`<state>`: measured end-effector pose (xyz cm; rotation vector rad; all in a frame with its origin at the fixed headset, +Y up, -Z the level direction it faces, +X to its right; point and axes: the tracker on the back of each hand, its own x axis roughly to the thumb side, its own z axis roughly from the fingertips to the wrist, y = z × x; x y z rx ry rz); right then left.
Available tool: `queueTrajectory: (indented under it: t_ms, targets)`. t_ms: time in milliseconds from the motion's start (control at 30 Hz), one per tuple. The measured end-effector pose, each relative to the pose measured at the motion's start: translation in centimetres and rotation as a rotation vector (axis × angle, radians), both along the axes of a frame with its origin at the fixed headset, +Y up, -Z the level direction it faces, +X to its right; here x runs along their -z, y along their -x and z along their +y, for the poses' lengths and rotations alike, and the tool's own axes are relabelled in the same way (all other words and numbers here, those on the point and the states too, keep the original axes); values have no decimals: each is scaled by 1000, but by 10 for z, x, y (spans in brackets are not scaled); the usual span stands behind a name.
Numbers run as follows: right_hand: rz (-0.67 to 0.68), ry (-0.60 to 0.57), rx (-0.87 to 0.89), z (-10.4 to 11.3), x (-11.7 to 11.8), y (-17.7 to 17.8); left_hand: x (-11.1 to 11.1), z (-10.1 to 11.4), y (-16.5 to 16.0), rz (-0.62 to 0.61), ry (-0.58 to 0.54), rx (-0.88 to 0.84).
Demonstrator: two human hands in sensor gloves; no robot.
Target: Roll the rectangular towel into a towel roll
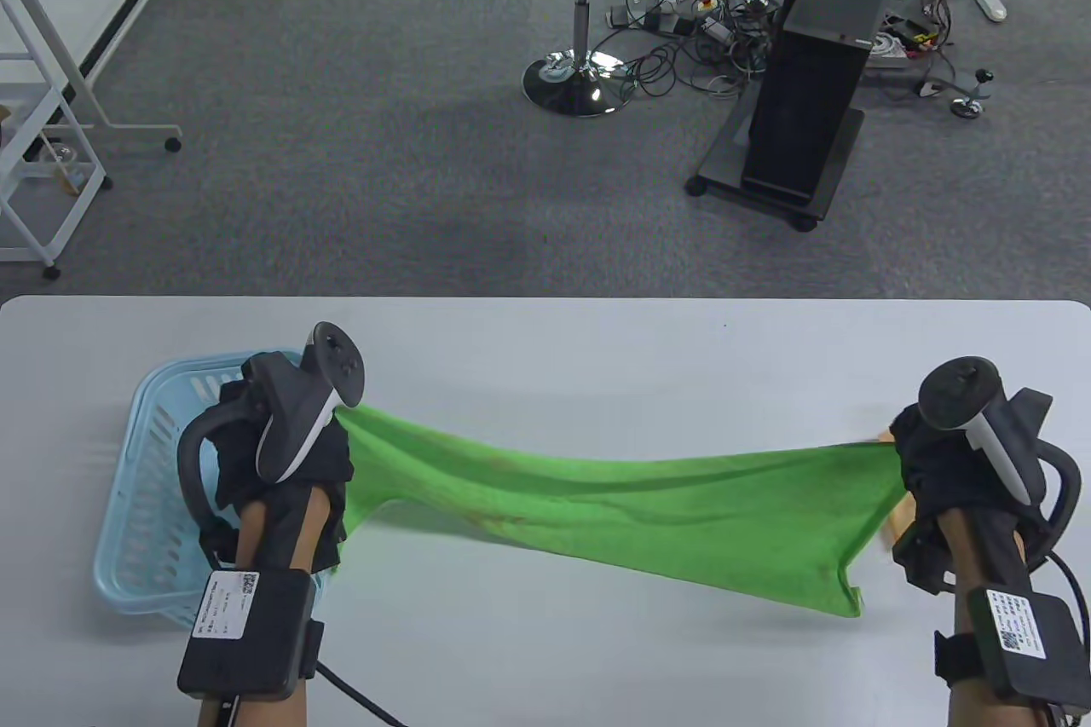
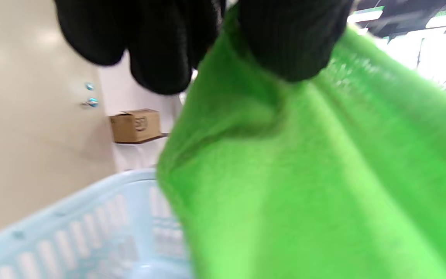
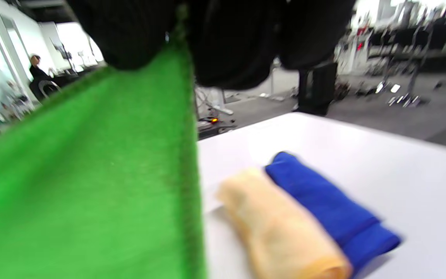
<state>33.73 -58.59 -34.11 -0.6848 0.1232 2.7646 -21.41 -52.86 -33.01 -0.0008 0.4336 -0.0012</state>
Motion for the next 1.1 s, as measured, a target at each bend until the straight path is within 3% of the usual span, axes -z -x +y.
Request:
queueTrajectory:
  t_ms: [133, 267, 333, 467, 567, 667, 733, 833, 933, 1033, 1100]
  targets:
    - [-52, -137, 296, 5, 2, 10, 4, 4, -8, -47, -42, -259]
    - [-47, -266, 580, 12, 5, 16, 12, -1, -5, -47, -156, -652]
    - [-43, -356, 668, 19, 6, 15, 17, -4, -3, -117, -213, -762]
    - [-12, -641, 711, 47, -3, 3, 16, 0, 8, -177, -385, -841]
    - [-34, -739, 702, 58, -15, -10, 9, 1, 23, -249, -521, -961]
    - [-65, -767, 738, 54, -32, -28, -7, -4, 49, -164, -688, -1041]
    - [-84, -752, 724, 45, -42, -40, -15, -12, 60, -181, -663, -1067]
    - [-94, -674, 700, 17, -53, -53, -25, -26, 65, -251, -545, -966]
    - [-125, -578, 685, -20, -61, -61, -32, -43, 56, -322, -261, -772]
    - [-140, -489, 674, -41, -65, -69, -37, -54, 49, -317, -172, -534]
    - [-132, -438, 632, -47, -67, -71, -37, -61, 47, -322, -93, -539]
